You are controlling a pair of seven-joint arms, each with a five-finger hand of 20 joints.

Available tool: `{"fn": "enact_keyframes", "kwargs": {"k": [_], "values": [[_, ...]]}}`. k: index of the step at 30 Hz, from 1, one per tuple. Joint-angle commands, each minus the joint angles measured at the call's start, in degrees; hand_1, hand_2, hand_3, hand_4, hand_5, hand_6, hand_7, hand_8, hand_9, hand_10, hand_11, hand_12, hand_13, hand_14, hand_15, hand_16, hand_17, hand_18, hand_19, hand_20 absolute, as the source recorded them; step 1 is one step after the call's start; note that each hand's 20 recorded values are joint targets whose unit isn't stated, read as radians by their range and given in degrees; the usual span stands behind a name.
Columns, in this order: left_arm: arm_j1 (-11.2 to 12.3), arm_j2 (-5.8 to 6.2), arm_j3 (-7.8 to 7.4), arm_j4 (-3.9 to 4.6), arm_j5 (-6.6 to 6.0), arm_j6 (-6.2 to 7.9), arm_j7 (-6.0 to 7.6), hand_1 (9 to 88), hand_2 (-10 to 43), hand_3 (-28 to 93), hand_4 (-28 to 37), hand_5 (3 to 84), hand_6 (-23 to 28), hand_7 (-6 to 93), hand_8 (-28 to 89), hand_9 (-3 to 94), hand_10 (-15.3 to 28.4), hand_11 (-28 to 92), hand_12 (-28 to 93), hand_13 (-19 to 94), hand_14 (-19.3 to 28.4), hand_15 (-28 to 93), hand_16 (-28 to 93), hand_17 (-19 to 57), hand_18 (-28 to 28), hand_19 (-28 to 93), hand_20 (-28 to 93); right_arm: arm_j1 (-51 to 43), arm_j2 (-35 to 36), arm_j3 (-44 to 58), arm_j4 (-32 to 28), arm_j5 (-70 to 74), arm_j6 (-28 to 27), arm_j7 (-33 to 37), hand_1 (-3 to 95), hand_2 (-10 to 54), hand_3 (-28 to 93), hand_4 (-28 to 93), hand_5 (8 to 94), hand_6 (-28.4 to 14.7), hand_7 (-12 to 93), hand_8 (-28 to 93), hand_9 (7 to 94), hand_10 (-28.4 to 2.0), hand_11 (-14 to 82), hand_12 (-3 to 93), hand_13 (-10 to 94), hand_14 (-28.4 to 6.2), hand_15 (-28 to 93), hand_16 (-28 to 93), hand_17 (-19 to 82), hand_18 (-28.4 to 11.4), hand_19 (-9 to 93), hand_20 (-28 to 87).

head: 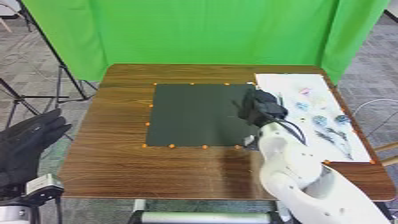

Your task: Arrange flowers

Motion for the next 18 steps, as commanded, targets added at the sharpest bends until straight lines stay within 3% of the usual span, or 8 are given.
{"fn": "enact_keyframes", "kwargs": {"k": [1,5,7,10,12,13,14,18], "values": [[0.1,-0.99,-0.58,-1.0,1.53,0.74,-2.1,27.4,5.5,83,-13.1,48.5,14.5,13.5,-9,40.1,21.3,33,9,28,28.0,55,-11,-9.6,21.6,56,13,9.7,-15.1,-7.2,7.1,0.1,-7.0,-5.2,49.9,-9.5,81,-22,85.6,-5.6,30,26,85.8,-14.8,53.5,32.7,81,-10.7,78,30,48,-24.8,93,29],[-2.2,-1.9,-0.2,-1.0,3.38,-0.26,-4.55,27.5,5.4,83,-12.9,48.6,14.5,13.4,-9,40.1,21.3,33,9,28,28.1,55,-11,-9.6,21.6,56,13,11.5,-21.4,-10.5,12.7,-2.0,-9.5,-6.9,49.9,-9.5,81,-22,85.8,-5.5,29,27,85.9,-14.8,53.5,32.5,81,-10.6,78,30,48,-24.8,93,29],[-3.8,-1.97,0.71,-0.89,4.48,-0.37,-5.34,27.6,5.4,83,-12.9,48.5,14.5,13.4,-8,40.1,21.4,33,9,28,28.0,55,-11,-9.6,21.6,56,13,11.7,-24.4,-10.9,15.1,-3.2,-11.1,-7.4,49.9,-9.5,81,-22,85.9,-5.5,29,27,86.0,-14.8,53.5,32.5,81,-10.6,78,30,48,-24.9,93,30],[-6.8,-3.1,2.49,-0.89,6.73,-1.29,-8.14,27.6,5.4,83,-12.8,48.5,14.5,13.4,-8,40.1,21.4,33,9,28,28.0,55,-11,-9.6,21.6,56,13,10.6,-28.4,-9.8,18.8,-6.8,-13.7,-8.2,50.0,-9.5,81,-22,85.8,-5.4,29,27,86.0,-14.8,53.5,32.2,81,-10.6,78,30,48,-24.9,93,30],[-10.0,-3.91,4.02,-0.24,8.59,-2.87,-10.6,27.6,5.4,83,-12.8,48.5,14.5,13.4,-8,40.1,21.4,33,9,28,27.9,55,-11,-9.6,21.6,56,13,10.5,-29.2,-9.8,20.7,-6.7,-13.9,-6.8,49.9,-9.5,81,-22,85.7,-5.3,29,27,86.1,-14.9,53.5,31.9,81,-10.5,78,30,48,-24.9,93,30],[-10.3,-3.75,4.52,-0.16,8.36,-2.81,-10.26,27.6,5.4,83,-12.8,48.6,14.5,13.4,-8,40.1,21.4,33,9,28,28.0,55,-11,-9.6,21.6,56,13,10.1,-29.7,-9.3,21.3,-7.2,-14.4,-6.8,49.9,-9.5,81,-22,85.7,-5.3,30,27,86.1,-14.9,53.5,31.8,81,-10.5,78,30,48,-24.9,93,30],[-12.0,-4.63,5.01,0.13,9.5,-3.83,-12.04,27.6,5.4,83,-12.7,48.6,14.5,13.4,-8,40.1,21.4,33,9,28,28.0,55,-11,-9.6,21.6,56,13,9.6,-29.8,-9.2,21.8,-7.2,-14.6,-5.9,49.9,-9.5,81,-22,85.8,-5.2,30,27,86.2,-14.9,53.6,31.6,81,-10.5,78,30,48,-24.9,93,30],[-15.9,-5.41,7.21,1.5,10.7,-5.83,-13.31,27.6,5.4,83,-12.8,48.6,14.5,13.4,-8,40.1,21.5,33,9,28,28.0,55,-11,-9.6,21.6,56,13,7.5,-30.8,-7.3,23.5,-9.1,-16.2,-4.7,50.0,-9.5,81,-22,85.7,-5.2,30,26,86.1,-15.0,53.7,31.3,81,-10.4,78,30,48,-25.0,93,30]]}}
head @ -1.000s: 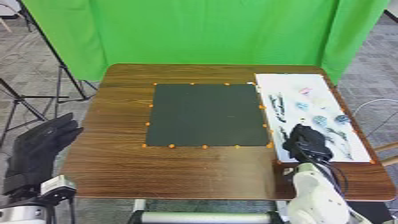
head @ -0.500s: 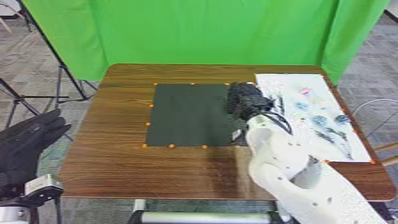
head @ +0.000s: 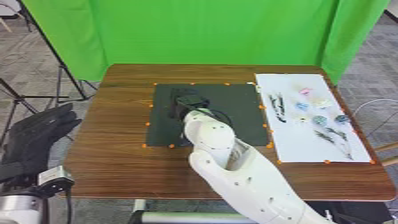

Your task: Arrange flowers

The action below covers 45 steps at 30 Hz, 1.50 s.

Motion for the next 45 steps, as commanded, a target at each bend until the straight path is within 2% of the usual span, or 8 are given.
{"fn": "enact_keyframes", "kwargs": {"k": [1,7,14,22,26,36,41,45], "values": [[-7.0,-2.28,3.13,1.86,1.95,-4.92,-2.98,27.6,5.4,83,-12.7,48.6,14.5,13.4,-8,40.2,21.5,33,9,28,28.0,55,-11,-9.6,21.6,56,13,-4.1,-3.0,2.0,2.5,-1.8,-2.3,2.8,50.1,-9.5,81,-23,85.6,-5.1,30,26,86.2,-14.9,53.7,31.2,81,-10.5,78,30,48,-25.0,93,30],[-9.7,-3.78,4.46,2.63,3.42,-7.22,-4.66,27.6,5.4,83,-12.6,48.6,14.5,13.4,-8,40.2,21.5,33,9,28,27.9,55,-10,-9.6,21.6,56,13,-7.0,-3.7,3.1,3.2,-2.6,-4.1,4.9,49.9,-9.5,81,-22,85.5,-4.9,30,26,86.1,-14.9,54.1,30.2,81,-10.4,78,29,49,-25.2,93,30],[-11.2,-4.46,5.24,2.92,4.33,-8.32,-5.52,27.8,5.4,83,-12.6,48.6,14.5,13.5,-9,40.2,21.5,33,9,28,28.0,55,-11,-9.6,21.6,56,13,-8.7,-5.1,4.8,3.7,-3.8,-4.9,5.7,49.2,-9.5,80,-20,85.2,-4.1,31,24,86.3,-14.3,54.4,29.3,82,-9.9,77,29,50,-25.2,93,29],[-11.8,-4.5,5.81,3.08,4.43,-8.23,-6.0,27.9,5.4,84,-12.2,48.6,14.5,13.4,-9,40.2,21.5,33,9,28,28.0,55,-11,-9.6,21.6,56,13,-9.4,-6.1,4.6,2.1,-4.3,-7.4,4.6,48.3,-9.5,75,-22,84.1,-3.5,32,21,86.1,-14.1,52.5,28.7,82,-9.0,75,28,50,-24.7,93,26],[-11.4,-4.46,5.75,2.95,4.3,-7.85,-5.65,27.9,5.4,84,-12.1,48.6,14.5,13.5,-9,40.2,21.5,33,9,28,28.0,55,-11,-9.6,21.6,56,13,-9.6,-6.2,4.1,1.4,-3.8,-8.1,4.0,45.7,-9.5,73,-22,83.5,-4.1,31,20,85.6,-14.4,51.4,28.4,82,-8.8,73,28,50,-24.4,93,22],[-11.8,-4.67,6.17,3.28,4.32,-8.19,-5.97,28.0,5.4,84,-12.0,48.7,14.5,13.6,-9,40.2,21.4,33,9,28,28.0,55,-11,-9.6,21.6,56,13,-9.0,-6.4,4.5,1.8,-3.6,-6.3,3.5,40.0,-9.5,74,-22,81.6,-4.9,30,15,83.3,-15.0,50.9,28.2,81,-9.6,73,28,48,-24.9,93,18],[-11.3,-4.53,6.05,3.03,4.25,-7.77,-5.79,28.0,5.5,84,-12.0,48.6,14.5,13.6,-9,40.3,21.5,33,9,28,28.0,55,-11,-9.5,21.5,56,13,-8.5,-5.8,3.8,1.5,-3.8,-5.5,3.6,37.6,-8.5,75,-22,81.7,-4.9,31,8,83.2,-15.1,50.9,27.7,81,-9.7,73,27,48,-25.2,93,18],[-10.6,-4.78,5.2,2.77,4.46,-7.95,-6.17,28.1,5.6,84,-12.0,48.6,14.4,13.6,-9,40.3,21.5,33,9,28,28.0,55,-11,-9.5,21.5,56,13,-7.1,-3.6,1.5,-0.1,-2.5,-3.5,4.2,35.4,-7.3,74,-21,82.2,-5.3,33,-7,83.8,-15.5,50.7,27.2,81,-9.5,72,26,49,-25.2,93,16]]}}
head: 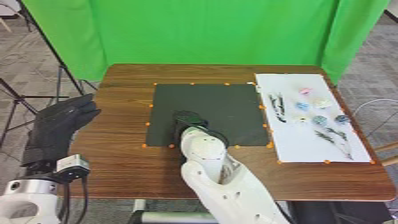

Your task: Arrange flowers

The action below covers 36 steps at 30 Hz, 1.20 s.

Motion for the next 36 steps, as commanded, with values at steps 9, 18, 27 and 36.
{"fn": "enact_keyframes", "kwargs": {"k": [9,18,27,36], "values": [[10.1,-1.33,-5.87,-2.3,-0.13,2.55,1.23,28.0,5.6,84,-11.9,48.8,14.5,13.8,-9,40.7,21.7,34,9,28,28.0,55,-11,-9.5,21.5,56,13,7.6,8.9,-8.5,-8.5,-0.4,8.3,-1.3,30.6,-4.6,71,-20,82.3,-6.6,32,-7,83.9,-16.5,49.8,27.2,82,-9.7,71,26,51,-25.3,93,12],[15.8,-1.24,-6.86,-3.09,-2.26,4.96,5.97,27.2,5.6,83,-12.5,50.9,15.9,17.5,-9,43.3,23.1,41,13,29,28.3,61,-11,-9.1,21.8,57,15,10.3,12.7,-9.1,-11.9,1.1,10.2,-1.4,27.9,-2.4,71,-19,81.8,-8.1,30,-7,82.5,-17.5,49.5,27.3,81,-10.7,71,27,50,-26.7,93,13],[17.8,-2.16,-7.18,-3.43,-1.84,4.12,6.58,27.2,5.6,84,-12.8,50.5,15.6,17.0,-9,43.0,22.9,41,12,29,28.4,61,-12,-9.1,21.8,57,15,2.9,28.3,1.4,-23.5,8.4,16.8,-0.3,26.6,1.2,72,-19,76.1,-8.2,32,-7,76.6,-19.9,47.3,26.1,74,-14.5,72,25,42,-27.9,93,7],[17.4,-3.16,-6.78,-2.98,-0.51,2.64,5.14,27.3,5.3,84,-12.4,50.7,14.9,15.2,-9,42.1,22.1,35,10,28,28.0,58,-12,-9.2,21.7,56,15,-23.3,42.3,27.6,-28.5,11.9,28.9,1.7,26.7,1.6,76,-20,66.3,-9.0,32,-9,68.6,-22.4,40.2,22.5,65,-16.7,73,22,37,-27.5,92,2]]}}
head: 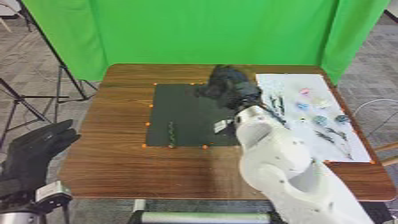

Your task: Arrange flowers

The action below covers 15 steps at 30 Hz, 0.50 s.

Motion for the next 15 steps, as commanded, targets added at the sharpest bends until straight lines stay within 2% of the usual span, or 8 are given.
{"fn": "enact_keyframes", "kwargs": {"k": [1,2,4,7,10,13,15], "values": [[0.0,-1.53,0.37,0.11,1.27,-2.06,-1.45,27.3,5.3,84,-12.2,51.4,14.5,14.5,-9,41.6,21.6,34,10,28,28.0,58,-12,-9.2,21.7,56,15,-24.6,15.8,23.4,-0.1,0.1,7.7,4.2,26.6,1.6,76,-20,65.7,-9.1,32,-9,67.9,-22.4,40.2,22.5,65,-16.5,73,22,37,-27.0,93,3],[0.1,-1.56,0.51,0.09,1.09,-2.15,-1.28,27.4,5.2,84,-12.2,51.6,14.4,14.3,-9,41.6,21.4,33,10,28,27.9,58,-12,-9.3,21.6,56,15,-26.8,15.6,25.8,0.2,-0.1,7.6,4.5,26.6,1.5,76,-20,65.1,-9.1,33,-10,67.5,-22.3,40.2,22.2,65,-16.1,74,21,38,-26.4,93,7],[-0.2,-1.75,0.58,0.11,1.46,-2.54,-2.0,27.6,5.1,84,-12.1,51.7,14.4,14.0,-9,41.3,21.3,33,10,28,27.9,57,-12,-9.3,21.6,56,15,-30.2,15.3,29.2,1.0,-1.1,8.7,5.8,26.7,1.4,77,-20,64.6,-9.2,33,-10,66.9,-22.3,40.0,22.0,65,-15.2,75,21,40,-25.8,93,15],[-0.5,-2.17,0.7,0.13,1.71,-2.92,-2.39,27.7,4.9,84,-11.9,51.4,14.4,13.8,-9,41.1,21.4,33,10,28,27.9,57,-11,-9.4,21.6,56,15,-32.9,14.2,32.9,1.8,0.0,8.2,7.1,27.0,1.1,77,-20,64.0,-9.9,32,-10,66.0,-22.4,39.5,21.8,65,-15.4,76,22,43,-23.8,93,27],[-0.7,-2.03,1.12,0.01,1.92,-3.01,-2.79,27.8,4.9,84,-12.0,51.2,14.6,13.7,-9,41.0,21.5,33,10,28,27.9,57,-11,-9.5,21.6,56,15,-33.5,13.9,34.1,3.5,0.1,6.7,8.5,26.8,1.1,77,-20,63.2,-10.1,31,-10,65.2,-22.7,38.0,21.2,65,-15.7,76,22,44,-23.4,93,30],[-1.9,-1.72,1.89,0.26,2.06,-3.33,-3.19,27.8,4.9,84,-12.0,51.0,14.6,13.7,-9,41.0,21.4,33,10,28,27.9,57,-11,-9.5,21.6,56,15,-33.9,13.6,34.9,5.1,0.0,5.5,9.3,26.8,1.0,77,-20,62.8,-10.4,31,-10,64.8,-22.9,36.2,20.6,65,-15.7,76,22,44,-23.3,93,30],[-2.3,-1.97,2.1,0.33,2.27,-3.86,-3.64,27.8,4.9,84,-12.0,50.6,14.6,13.9,-8,41.0,21.5,33,10,27,27.9,57,-11,-9.4,21.5,56,15,-34.5,13.8,35.3,6.3,-0.6,5.1,9.8,26.7,0.9,77,-20,62.6,-10.5,31,-10,64.6,-22.9,35.2,20.3,65,-15.6,76,22,44,-23.2,93,30]]}}
